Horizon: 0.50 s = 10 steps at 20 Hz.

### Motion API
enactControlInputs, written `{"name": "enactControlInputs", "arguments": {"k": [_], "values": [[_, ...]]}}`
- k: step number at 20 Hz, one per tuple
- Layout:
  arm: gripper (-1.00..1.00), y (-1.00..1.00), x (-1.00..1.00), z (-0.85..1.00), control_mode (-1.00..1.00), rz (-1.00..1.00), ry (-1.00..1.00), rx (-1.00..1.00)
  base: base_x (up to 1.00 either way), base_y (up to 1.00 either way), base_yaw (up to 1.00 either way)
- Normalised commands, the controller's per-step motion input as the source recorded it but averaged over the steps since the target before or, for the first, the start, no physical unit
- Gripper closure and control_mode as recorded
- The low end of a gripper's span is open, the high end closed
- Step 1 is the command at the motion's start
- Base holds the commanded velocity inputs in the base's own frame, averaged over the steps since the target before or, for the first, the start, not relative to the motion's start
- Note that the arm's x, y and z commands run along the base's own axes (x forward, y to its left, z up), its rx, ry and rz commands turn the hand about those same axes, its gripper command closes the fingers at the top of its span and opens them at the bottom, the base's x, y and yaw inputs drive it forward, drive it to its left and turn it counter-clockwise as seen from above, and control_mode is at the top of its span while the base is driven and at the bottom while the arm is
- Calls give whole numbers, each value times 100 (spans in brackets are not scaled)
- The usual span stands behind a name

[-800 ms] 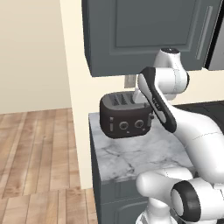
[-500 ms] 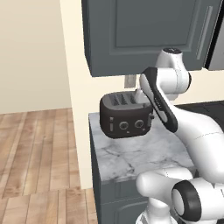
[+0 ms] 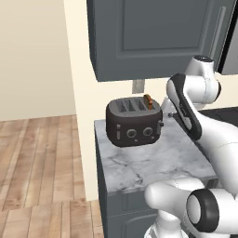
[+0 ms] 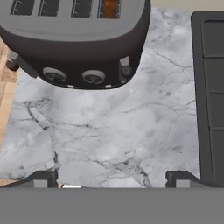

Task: Start the toaster. Once the lever pops up, take the bread to the plate on the dining counter.

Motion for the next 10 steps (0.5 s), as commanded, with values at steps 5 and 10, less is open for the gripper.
{"name": "enactControlInputs", "arguments": {"k": [5, 10], "values": [[-100, -46, 0, -35, -100, 2, 0, 0, 0, 0, 0], [-100, -9, 16, -43, -100, 3, -6, 0, 0, 0, 0]]}}
